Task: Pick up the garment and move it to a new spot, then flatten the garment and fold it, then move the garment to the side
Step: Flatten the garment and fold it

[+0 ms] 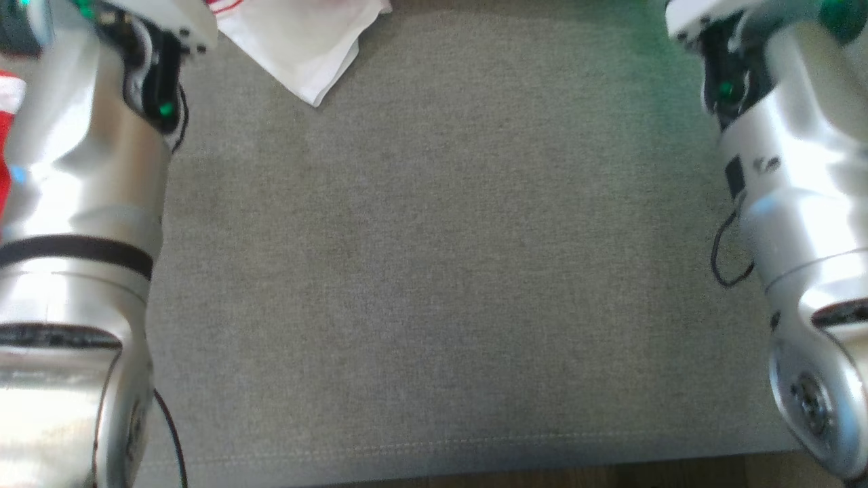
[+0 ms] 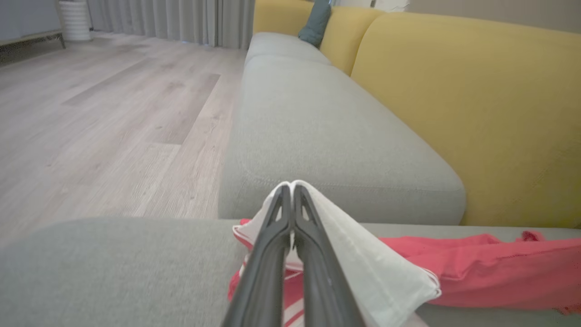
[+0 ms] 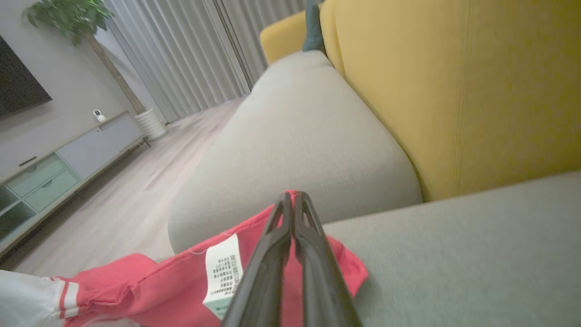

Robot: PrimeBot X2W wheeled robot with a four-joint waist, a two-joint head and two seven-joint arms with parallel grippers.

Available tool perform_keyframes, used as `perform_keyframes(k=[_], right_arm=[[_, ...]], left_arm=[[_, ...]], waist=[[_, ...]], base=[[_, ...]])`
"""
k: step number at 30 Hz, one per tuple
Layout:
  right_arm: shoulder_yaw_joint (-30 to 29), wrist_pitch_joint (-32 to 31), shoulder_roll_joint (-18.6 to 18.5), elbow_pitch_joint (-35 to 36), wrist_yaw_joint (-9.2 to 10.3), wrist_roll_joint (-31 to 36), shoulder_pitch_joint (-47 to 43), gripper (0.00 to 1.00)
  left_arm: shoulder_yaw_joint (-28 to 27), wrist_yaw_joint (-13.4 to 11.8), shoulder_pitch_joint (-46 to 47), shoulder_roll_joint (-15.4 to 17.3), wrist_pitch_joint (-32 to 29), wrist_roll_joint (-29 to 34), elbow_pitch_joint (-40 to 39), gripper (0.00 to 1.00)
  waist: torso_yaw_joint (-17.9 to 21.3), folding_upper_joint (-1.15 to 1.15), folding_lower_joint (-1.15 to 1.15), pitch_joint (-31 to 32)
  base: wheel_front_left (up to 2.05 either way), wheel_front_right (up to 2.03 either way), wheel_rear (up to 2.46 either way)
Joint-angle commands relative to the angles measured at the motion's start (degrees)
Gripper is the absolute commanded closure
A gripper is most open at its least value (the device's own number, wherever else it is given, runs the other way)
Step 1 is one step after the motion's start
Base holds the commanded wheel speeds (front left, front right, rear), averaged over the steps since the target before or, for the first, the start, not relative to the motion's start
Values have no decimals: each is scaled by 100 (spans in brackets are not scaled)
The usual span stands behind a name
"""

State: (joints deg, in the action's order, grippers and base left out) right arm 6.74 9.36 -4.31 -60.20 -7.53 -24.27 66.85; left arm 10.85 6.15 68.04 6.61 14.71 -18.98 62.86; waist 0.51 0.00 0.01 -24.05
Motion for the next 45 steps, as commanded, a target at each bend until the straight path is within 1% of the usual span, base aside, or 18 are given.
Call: perform_keyframes(k=[1, 7, 12, 15, 19, 23, 25, 28, 31, 35, 38, 41, 42, 43, 45], right_arm=[[82, 77, 109, 126, 4, -53, -27, 100], [229, 307, 12, -119, 4, -391, -574, 100], [406, 415, -137, 24, 4, -591, -1427, 100], [516, 448, -227, 251, 4, -694, -2116, 100], [569, 467, -354, 776, 4, -843, -3086, 100], [465, 341, -479, 1431, 4, -864, -4023, 100], [351, 151, -513, 1799, 4, -818, -4496, 100], [49, -197, -506, 2484, 4, -704, -5198, 100], [-322, -696, -379, 3318, 4, -499, -5923, 100], [-808, -1515, -98, 4632, 4, -172, -6853, 100], [-1091, -2178, 58, 5555, 4, 21, -7462, 100], [-1301, -2722, 123, 6265, 4, 114, -7902, 100], [-1358, -2874, 131, 6442, 4, 149, -8017, 100], [-1358, -2874, 131, 6442, 4, 149, -8017, 100], [-1438, -3082, 138, 6682, 4, 68, -8187, 100]], left_arm=[[-128, 32, 192, 220, 28, -21, -181, 100], [-312, 60, -380, 191, 29, -98, -247, 100], [-600, 68, -1324, 149, 29, -192, -760, 100], [-714, 73, -2155, 138, 29, -154, -1288, 100], [-766, 77, -3376, 134, 29, -64, -2118, 100], [-757, -48, -4570, 182, -16, -1, -2963, 100], [-727, -141, -5109, 199, -205, 12, -3479, 100], [-702, -357, -5871, 249, -659, 41, -4410, 100], [-703, -588, -6574, 322, -1191, 65, -5422, 100], [-741, -857, -7321, 440, -1830, 101, -6597, 100], [-795, -1029, -7734, 509, -2230, 108, -7253, 100], [-850, -1187, -8073, 560, -2582, 113, -7724, 100], [-855, -1222, -8165, 574, -2688, 110, -7842, 100], [-855, -1222, -8165, 574, -2688, 110, -7842, 100], [-866, -1275, -8301, 595, -2831, 107, -8036, 100]], waist=[[-17, 0, -1, -73], [-78, 0, -1, -66], [-155, 0, -1, 250], [-188, 0, -1, 523], [-220, 0, -1, 912], [-242, 0, -1, 1258], [-271, 0, -1, 1411], [-308, 0, -1, 1606], [-320, 0, -1, 1773], [-294, 0, -1, 1914], [-256, 0, -1, 1994], [-216, 0, -1, 2039], [-209, 0, -1, 2046], [-209, 0, -1, 2046], [-197, 0, -1, 2051]], base=[[0, 0, 0], [0, 0, 0], [0, 0, 0], [0, 0, 0], [0, 0, 0], [0, 0, 0], [0, 0, 0], [0, 0, 0], [0, 0, 0], [0, 0, 0], [0, 0, 0], [0, 0, 0], [0, 0, 0], [0, 0, 0], [0, 0, 0]])
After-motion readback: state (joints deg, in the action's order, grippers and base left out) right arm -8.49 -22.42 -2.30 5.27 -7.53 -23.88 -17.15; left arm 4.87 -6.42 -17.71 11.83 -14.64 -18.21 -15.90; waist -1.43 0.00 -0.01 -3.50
